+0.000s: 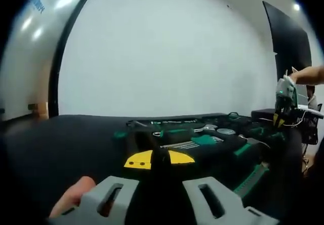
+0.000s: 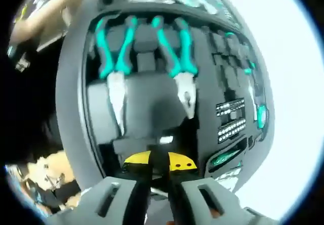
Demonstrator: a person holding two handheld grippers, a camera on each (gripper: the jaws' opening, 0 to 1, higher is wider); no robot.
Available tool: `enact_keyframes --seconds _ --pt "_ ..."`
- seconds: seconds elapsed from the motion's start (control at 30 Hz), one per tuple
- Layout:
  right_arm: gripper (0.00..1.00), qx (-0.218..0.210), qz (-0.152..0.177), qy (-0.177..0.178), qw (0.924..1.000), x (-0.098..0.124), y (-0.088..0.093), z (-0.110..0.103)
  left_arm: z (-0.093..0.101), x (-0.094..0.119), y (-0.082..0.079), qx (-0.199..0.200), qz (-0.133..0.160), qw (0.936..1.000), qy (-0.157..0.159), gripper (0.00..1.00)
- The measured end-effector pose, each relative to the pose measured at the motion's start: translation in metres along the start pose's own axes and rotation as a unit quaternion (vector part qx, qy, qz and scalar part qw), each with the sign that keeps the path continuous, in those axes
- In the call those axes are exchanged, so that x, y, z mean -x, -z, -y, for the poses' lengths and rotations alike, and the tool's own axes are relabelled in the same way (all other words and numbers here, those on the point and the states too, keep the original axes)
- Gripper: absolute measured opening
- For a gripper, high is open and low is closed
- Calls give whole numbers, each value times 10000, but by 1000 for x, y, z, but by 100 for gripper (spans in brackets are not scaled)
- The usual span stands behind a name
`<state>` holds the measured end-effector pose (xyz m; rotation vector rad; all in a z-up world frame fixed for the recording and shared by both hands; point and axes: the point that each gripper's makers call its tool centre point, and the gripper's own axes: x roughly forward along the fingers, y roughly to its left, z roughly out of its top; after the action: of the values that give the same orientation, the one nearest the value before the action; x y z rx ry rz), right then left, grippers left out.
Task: Pick up the tools and put them into their designated positions in the toolbox.
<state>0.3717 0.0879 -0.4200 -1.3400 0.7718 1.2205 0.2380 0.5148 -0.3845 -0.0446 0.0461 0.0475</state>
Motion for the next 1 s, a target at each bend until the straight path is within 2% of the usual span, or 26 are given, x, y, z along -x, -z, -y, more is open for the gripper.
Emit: enact_keyframes --seconds 0.2,0.27,0.33,0.37,0.4,0.5,0.57,0.67,0.7,0.8,0.9,0.93,1.0 --pt "9 -2 153 80 9999 -3 -4 -3 -1 -1 0 -17 -16 10000 -5 11" --pt "9 259 263 210 9991 -6 -6 -1 -1 -1 0 -17 -14 10000 -4 11" --pt "5 684 144 421 9967 -10 -2 7 0 0 1 -23 -20 10000 -7 11" --pt "1 767 234 482 9956 -10 -3 10 0 0 1 -26 -25 10000 -8 11" --pt "1 731 197 461 9961 -10 -2 11 0 0 1 -27 -25 10000 -9 11" --pt "0 352 424 482 9973 -6 -8 15 1 0 1 -26 -23 10000 -11 11" --pt "0 491 445 582 9961 -7 -8 23 1 0 0 -28 -23 10000 -12 11" --pt "0 561 344 620 9959 -8 -3 21 1 1 0 -31 -23 10000 -11 11" --pt "0 699 323 760 9941 -8 -4 25 2 1 0 -31 -23 10000 -10 11" --pt "0 682 336 825 9937 -10 -5 29 2 1 0 -32 -23 10000 -11 11" --pt "0 766 305 693 9942 -11 -7 30 7 5 0 -35 -21 10000 -9 11" --pt "0 814 263 577 9947 -12 -7 32 7 5 0 -37 -23 10000 -12 11" --pt "0 553 422 171 9974 -6 -10 28 8 6 -1 -38 -26 10000 -13 11"
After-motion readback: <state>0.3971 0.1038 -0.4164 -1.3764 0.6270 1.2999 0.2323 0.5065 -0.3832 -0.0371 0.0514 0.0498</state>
